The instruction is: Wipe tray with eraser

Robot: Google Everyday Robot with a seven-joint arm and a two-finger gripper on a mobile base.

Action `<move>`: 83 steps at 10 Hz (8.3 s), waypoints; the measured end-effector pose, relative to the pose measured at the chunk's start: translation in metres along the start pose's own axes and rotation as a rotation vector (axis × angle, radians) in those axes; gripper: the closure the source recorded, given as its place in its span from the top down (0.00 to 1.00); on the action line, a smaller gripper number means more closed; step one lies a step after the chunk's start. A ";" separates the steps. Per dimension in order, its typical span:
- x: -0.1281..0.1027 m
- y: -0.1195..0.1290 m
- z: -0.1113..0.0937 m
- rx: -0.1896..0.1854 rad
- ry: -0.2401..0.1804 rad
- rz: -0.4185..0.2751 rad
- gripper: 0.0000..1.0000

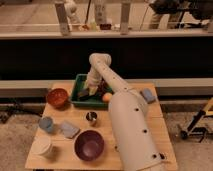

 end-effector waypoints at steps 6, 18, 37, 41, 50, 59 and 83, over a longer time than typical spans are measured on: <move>0.020 0.018 -0.009 -0.004 -0.017 0.012 0.00; -0.009 -0.003 0.005 -0.006 0.035 -0.120 0.00; 0.004 -0.001 0.005 -0.043 0.063 -0.196 0.00; 0.019 0.036 -0.001 -0.065 0.072 -0.192 0.00; 0.042 0.013 -0.016 -0.030 0.084 -0.130 0.00; -0.021 -0.002 0.016 -0.075 0.062 -0.256 0.00; -0.006 0.026 0.008 -0.092 0.033 -0.254 0.00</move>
